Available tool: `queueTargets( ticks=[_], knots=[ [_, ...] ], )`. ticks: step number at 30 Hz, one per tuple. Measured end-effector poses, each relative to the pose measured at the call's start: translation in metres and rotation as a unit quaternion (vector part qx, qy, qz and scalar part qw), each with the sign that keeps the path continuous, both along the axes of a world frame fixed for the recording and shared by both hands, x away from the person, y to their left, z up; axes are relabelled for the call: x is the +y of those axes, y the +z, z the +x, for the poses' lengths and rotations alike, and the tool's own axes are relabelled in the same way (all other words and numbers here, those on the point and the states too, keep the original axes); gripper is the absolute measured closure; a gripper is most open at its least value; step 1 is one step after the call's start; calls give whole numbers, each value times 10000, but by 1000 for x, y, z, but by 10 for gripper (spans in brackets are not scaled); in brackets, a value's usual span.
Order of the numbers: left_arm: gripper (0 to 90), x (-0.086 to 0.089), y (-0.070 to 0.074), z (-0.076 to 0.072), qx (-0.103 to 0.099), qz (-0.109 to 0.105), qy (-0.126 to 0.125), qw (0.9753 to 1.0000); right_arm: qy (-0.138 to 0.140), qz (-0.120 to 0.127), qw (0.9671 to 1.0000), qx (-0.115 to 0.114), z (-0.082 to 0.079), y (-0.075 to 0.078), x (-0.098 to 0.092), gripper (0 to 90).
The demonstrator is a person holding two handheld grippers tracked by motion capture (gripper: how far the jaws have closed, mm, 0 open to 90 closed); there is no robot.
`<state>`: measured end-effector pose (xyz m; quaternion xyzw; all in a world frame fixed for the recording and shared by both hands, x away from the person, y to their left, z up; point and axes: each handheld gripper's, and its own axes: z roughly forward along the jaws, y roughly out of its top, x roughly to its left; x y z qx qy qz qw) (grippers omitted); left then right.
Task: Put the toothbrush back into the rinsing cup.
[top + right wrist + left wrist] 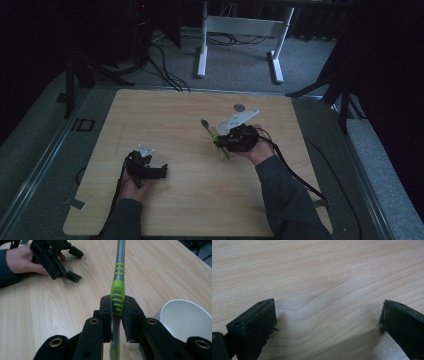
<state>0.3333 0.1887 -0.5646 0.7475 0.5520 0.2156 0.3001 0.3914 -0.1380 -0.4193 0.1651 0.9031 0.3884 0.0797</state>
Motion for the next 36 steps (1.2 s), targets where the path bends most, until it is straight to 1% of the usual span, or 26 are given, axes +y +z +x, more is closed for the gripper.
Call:
queueTargets(
  ticks=[11,18,22,27,28,32,36],
  knots=[
    [18,0,0,0,0,-1,0,10000,-66,216,9997,-24,2,1,-1,784],
    [18,0,0,0,0,-3,1,10000,-106,300,9995,-17,3,1,-1,784],
    [18,0,0,0,0,0,1,10000,-138,405,9991,-38,4,2,-2,784],
    [18,0,0,0,0,-3,1,10000,-177,479,9987,-24,5,3,-3,784],
    [18,0,0,0,0,0,0,10000,-191,534,9984,-19,5,3,-3,784],
    [18,0,0,0,1,-3,1,10000,-197,588,9981,-42,6,3,-3,784],
    [18,0,0,0,0,1,-1,10000,-238,587,9980,-80,7,3,-4,784]
  ],
)
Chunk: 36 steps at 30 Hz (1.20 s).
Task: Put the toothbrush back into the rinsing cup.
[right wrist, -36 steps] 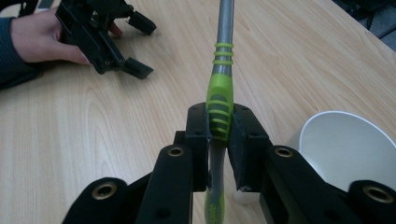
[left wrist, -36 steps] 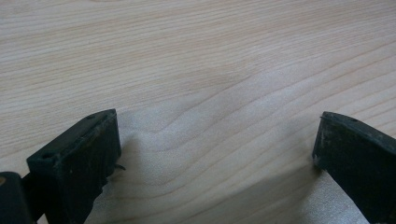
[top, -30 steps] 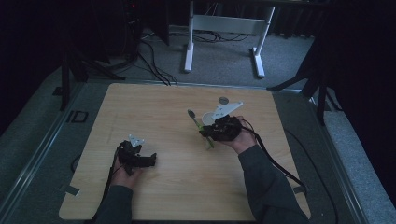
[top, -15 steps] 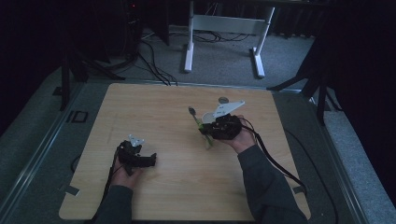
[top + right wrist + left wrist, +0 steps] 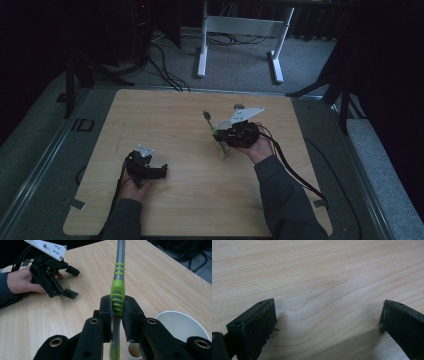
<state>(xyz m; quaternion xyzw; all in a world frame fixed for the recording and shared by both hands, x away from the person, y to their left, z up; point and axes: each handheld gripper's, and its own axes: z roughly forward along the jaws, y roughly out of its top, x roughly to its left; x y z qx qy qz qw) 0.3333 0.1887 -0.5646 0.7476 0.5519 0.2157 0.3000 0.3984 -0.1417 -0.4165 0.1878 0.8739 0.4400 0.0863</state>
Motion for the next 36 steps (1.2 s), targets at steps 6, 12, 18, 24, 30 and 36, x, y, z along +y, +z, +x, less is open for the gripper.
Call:
queueTargets(
  ticks=[6,12,18,24,30,36],
  knots=[
    [18,0,0,0,0,-4,3,10000,-40,120,9999,-52,0,2,-1,784],
    [18,0,0,0,-3,-4,2,10000,-87,236,9996,-89,2,3,-2,784],
    [18,0,0,0,-5,-5,3,10000,-149,329,9993,-120,3,4,-4,785],
    [18,0,0,0,-5,-6,3,10000,-206,416,9988,-167,4,5,-5,784],
    [18,0,0,0,-3,-4,3,10000,-276,477,9983,-183,5,6,-7,784],
    [18,0,0,0,-4,-4,3,10000,-364,524,9977,-242,6,8,-9,784]
  ],
)
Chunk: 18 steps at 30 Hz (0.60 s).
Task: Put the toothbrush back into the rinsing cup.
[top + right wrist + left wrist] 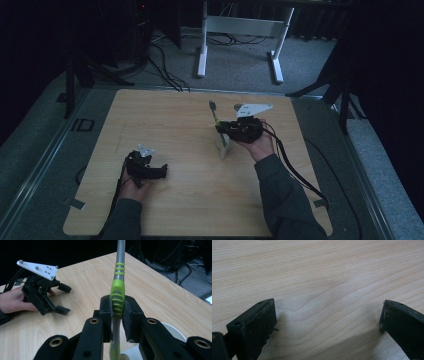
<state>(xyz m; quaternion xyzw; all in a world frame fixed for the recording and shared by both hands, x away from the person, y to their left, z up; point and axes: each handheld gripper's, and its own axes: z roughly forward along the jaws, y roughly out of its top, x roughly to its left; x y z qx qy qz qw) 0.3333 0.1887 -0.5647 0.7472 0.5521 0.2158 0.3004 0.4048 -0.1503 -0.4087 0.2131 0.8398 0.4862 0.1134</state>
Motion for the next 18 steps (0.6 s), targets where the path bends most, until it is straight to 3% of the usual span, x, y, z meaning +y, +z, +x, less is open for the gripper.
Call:
queueTargets(
  ticks=[18],
  knots=[
    [18,0,0,0,0,-1,1,10000,-164,-30,9999,-21,4,-6,2,785]
  ],
)
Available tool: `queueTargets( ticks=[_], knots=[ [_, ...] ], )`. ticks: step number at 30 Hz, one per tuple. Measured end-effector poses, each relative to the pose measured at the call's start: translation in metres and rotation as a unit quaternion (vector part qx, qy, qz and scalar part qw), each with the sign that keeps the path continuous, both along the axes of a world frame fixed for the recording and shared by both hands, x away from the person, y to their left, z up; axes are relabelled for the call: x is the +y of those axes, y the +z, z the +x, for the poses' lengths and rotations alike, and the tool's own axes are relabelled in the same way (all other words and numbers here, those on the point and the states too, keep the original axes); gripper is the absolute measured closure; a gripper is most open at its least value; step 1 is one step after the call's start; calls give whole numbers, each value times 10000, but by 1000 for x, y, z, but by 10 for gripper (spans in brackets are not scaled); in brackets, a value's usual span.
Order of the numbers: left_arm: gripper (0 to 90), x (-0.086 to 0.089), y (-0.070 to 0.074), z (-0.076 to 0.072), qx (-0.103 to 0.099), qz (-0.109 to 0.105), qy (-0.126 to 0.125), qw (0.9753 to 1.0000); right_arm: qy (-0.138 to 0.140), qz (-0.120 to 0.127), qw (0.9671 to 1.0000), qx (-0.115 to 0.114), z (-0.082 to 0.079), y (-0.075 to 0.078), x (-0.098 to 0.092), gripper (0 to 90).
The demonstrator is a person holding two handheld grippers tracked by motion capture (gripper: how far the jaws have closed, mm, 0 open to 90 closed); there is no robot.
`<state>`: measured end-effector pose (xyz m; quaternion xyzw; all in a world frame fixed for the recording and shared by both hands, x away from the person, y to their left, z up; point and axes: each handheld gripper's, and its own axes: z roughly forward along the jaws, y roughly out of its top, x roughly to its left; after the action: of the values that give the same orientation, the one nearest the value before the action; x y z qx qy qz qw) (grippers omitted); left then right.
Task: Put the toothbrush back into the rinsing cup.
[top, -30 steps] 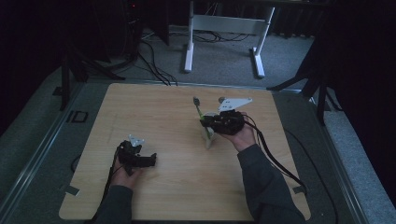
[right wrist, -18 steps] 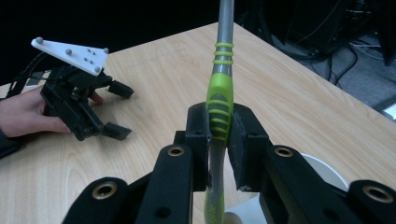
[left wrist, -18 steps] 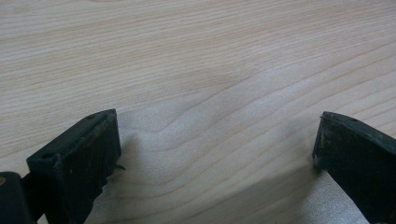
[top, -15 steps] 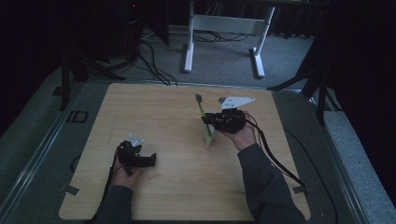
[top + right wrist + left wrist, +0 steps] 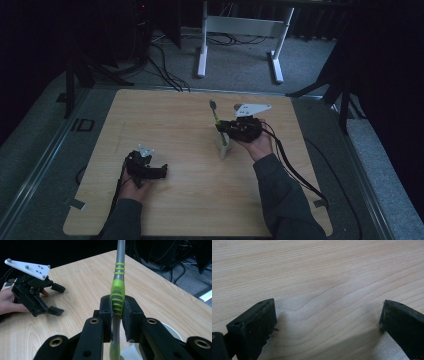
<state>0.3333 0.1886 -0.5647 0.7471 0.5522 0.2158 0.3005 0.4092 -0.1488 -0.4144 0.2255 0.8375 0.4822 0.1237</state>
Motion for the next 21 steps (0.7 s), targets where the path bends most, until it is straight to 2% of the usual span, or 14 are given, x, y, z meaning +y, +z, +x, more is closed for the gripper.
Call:
queueTargets(
  ticks=[9,12,21],
  knots=[
    [18,0,0,0,4,4,0,10000,-65,151,9998,88,3,-9,-10,785],
    [18,0,0,0,2,4,-1,10000,-57,281,9995,105,3,-10,-13,785],
    [18,0,0,0,1,4,-1,10000,-13,305,9995,75,2,-12,-12,785]
  ],
)
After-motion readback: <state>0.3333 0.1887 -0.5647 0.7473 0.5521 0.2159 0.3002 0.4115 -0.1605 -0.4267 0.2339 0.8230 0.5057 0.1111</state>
